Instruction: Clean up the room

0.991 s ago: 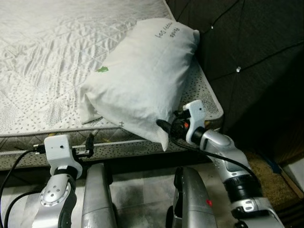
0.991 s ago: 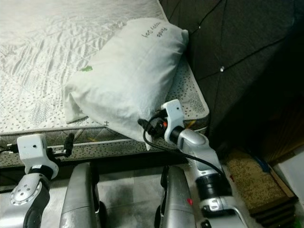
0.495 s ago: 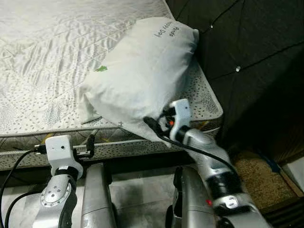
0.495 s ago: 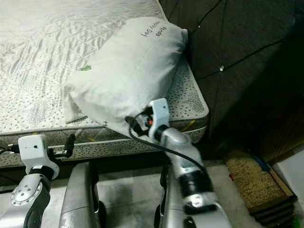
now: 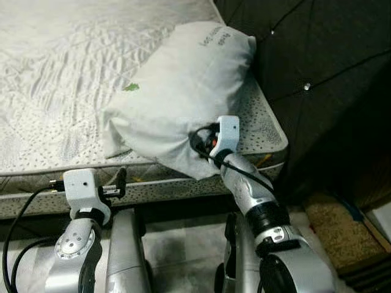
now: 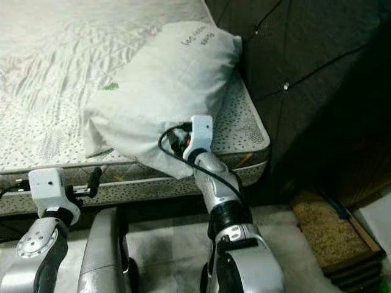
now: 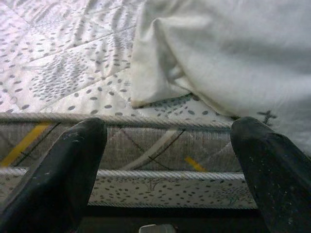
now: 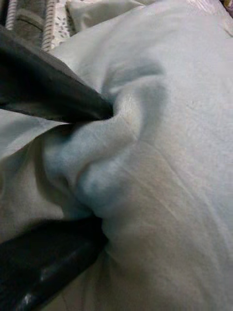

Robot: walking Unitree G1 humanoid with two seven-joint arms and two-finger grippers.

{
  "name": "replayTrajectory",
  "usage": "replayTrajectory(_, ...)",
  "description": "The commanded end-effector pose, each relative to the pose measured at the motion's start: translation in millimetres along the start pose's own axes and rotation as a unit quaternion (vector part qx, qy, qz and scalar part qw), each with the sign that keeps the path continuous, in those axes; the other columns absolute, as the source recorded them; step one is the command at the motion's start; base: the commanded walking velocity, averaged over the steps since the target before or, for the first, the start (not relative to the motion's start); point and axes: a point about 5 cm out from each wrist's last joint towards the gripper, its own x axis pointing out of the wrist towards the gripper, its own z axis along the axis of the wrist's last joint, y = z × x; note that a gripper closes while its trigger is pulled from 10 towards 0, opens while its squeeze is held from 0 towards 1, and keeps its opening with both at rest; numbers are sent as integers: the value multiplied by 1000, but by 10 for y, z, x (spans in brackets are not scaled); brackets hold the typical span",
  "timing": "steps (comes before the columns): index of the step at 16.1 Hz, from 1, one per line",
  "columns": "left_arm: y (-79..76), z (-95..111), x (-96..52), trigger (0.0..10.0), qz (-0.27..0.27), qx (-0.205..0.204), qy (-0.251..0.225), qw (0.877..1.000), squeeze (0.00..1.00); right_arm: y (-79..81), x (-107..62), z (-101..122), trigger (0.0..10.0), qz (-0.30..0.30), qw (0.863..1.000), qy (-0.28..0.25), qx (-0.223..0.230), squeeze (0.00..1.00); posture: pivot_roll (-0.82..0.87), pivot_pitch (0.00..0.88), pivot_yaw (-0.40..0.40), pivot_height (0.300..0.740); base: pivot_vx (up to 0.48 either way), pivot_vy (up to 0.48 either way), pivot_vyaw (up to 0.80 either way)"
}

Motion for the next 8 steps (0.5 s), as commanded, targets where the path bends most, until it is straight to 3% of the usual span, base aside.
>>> replayTrajectory(1, 3, -21, 0, 10000, 1, 5, 6, 1000, 0, -38, 15, 96, 0, -14, 1000, -20, 3, 0, 93, 105, -44, 510, 0, 0, 0)
replayTrajectory(8, -30, -28, 79, 10000, -4, 2, 1, 1000, 0, -349, 55, 277, 0, -80, 996, -49, 2, 0, 82, 50, -49, 510, 0, 0, 0)
